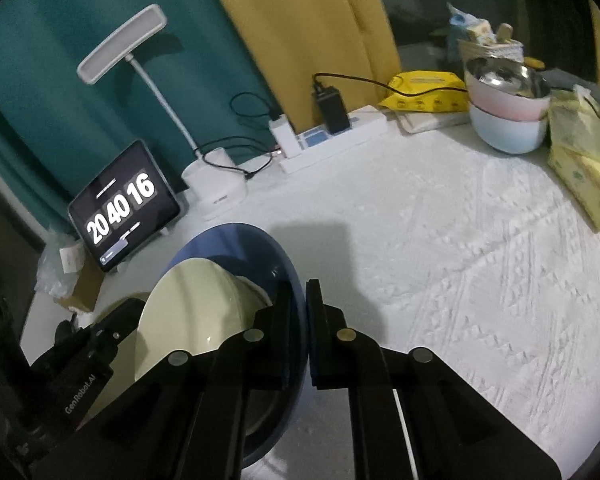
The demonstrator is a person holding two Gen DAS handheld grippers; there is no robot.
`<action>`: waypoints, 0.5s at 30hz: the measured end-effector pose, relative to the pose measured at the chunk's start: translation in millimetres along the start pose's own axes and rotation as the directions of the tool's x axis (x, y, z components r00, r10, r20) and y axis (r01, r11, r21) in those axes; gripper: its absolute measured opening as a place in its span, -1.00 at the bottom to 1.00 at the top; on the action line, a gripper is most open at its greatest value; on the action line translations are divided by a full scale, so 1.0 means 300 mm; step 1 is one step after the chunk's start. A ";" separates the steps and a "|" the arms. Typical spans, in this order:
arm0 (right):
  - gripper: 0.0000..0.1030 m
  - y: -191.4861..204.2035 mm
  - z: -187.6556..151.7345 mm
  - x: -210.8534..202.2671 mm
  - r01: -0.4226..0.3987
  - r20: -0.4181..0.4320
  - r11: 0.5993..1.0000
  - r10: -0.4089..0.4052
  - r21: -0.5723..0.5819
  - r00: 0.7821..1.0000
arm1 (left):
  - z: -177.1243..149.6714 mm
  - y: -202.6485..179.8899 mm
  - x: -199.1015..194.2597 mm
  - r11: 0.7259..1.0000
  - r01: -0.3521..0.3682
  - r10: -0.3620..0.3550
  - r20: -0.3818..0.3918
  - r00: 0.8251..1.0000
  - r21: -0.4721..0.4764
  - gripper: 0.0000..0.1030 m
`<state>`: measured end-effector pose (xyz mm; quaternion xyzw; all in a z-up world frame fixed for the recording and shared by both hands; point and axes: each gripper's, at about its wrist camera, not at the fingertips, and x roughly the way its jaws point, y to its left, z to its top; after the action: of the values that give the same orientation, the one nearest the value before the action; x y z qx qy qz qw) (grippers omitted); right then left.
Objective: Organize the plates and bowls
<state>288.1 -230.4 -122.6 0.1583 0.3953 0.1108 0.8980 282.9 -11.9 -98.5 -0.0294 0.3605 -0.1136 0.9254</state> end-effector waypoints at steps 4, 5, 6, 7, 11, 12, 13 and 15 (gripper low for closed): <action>-0.86 -0.062 -0.011 -0.006 -0.002 -0.007 1.000 0.002 0.029 1.000 | -0.007 -0.079 0.041 0.999 0.022 -0.021 -0.022 1.000 0.046 -1.00; -0.87 -0.071 -0.016 -0.004 0.007 -0.009 0.999 -0.007 0.031 1.000 | -0.009 -0.093 0.054 0.998 0.019 -0.017 -0.029 0.999 0.052 -1.00; -0.88 -0.086 -0.022 0.000 0.014 -0.012 0.999 -0.014 0.036 1.000 | -0.010 -0.100 0.056 0.998 0.024 -0.023 -0.031 0.999 0.054 -1.00; -0.88 -0.102 -0.027 0.004 0.019 -0.017 0.999 -0.018 0.045 1.000 | -0.009 -0.110 0.055 0.998 0.025 -0.023 -0.029 0.999 0.058 -1.00; -0.88 -0.153 -0.041 0.014 0.018 -0.036 0.998 -0.016 0.068 0.999 | 0.002 -0.138 0.041 0.997 0.028 -0.027 -0.023 0.999 0.072 -0.91; -0.88 -0.153 -0.042 0.013 0.020 -0.035 0.998 -0.018 0.059 0.999 | 0.004 -0.139 0.035 0.997 0.026 -0.025 -0.017 1.000 0.070 -0.91; -0.88 -0.151 -0.043 0.013 0.024 -0.033 0.998 -0.023 0.051 0.999 | 0.006 -0.137 0.024 0.997 0.030 -0.029 -0.014 0.999 0.065 -0.90; -0.88 -0.153 -0.046 0.013 0.028 -0.035 0.999 -0.026 0.039 0.999 | 0.007 -0.129 0.000 0.998 0.009 -0.009 0.000 1.000 0.057 -0.72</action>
<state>283.8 -268.9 -150.9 0.1689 0.4149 0.0934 0.8891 276.9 -49.5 -91.7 -0.0045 0.3570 -0.1281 0.9253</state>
